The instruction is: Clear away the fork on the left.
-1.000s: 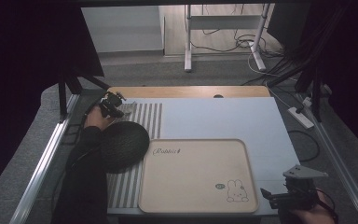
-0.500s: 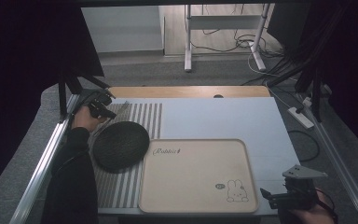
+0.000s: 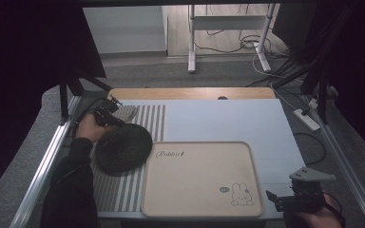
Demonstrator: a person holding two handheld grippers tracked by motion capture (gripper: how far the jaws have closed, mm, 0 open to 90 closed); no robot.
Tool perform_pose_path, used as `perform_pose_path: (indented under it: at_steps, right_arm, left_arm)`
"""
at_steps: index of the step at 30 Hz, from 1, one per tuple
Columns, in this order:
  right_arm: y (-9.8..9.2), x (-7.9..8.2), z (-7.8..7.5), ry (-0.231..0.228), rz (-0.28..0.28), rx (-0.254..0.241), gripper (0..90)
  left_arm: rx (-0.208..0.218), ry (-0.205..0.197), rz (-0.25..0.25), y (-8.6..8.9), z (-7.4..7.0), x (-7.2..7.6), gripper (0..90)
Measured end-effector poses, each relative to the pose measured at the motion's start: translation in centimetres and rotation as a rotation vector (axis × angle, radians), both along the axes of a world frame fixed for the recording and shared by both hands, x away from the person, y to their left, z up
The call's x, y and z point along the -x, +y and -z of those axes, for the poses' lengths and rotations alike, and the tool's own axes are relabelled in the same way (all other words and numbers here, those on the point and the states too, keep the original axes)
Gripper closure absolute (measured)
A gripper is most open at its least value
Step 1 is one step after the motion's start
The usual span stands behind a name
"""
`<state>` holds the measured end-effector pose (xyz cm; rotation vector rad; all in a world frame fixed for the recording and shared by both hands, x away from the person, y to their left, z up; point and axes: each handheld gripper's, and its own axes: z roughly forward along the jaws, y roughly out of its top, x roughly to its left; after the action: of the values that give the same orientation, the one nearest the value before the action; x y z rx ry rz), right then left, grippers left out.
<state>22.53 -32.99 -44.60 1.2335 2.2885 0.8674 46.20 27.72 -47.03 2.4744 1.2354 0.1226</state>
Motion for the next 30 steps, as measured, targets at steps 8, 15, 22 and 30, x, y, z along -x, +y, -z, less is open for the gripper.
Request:
perform_pose_path:
  at_steps: [8,15,22,30]
  right_arm:
    - [-0.5,-0.4,0.0,-0.01,0.008,0.002,0.0]
    - [-0.4,-0.5,0.1,0.002,-0.004,0.014,0.0]
    - [-0.4,-0.5,0.1,0.002,-0.008,0.013,0.0]
    - [-0.3,-0.4,0.1,-0.002,-0.016,0.02,0.0]
  left_arm:
    - [0.017,0.03,0.007,-1.0,0.5,1.3,86.6]
    - [0.033,0.036,0.012,-2.3,0.3,2.3,86.6]
    - [0.043,0.034,0.024,-3.6,0.0,3.4,86.6]
    - [0.051,0.036,0.031,-5.1,0.0,4.9,86.6]
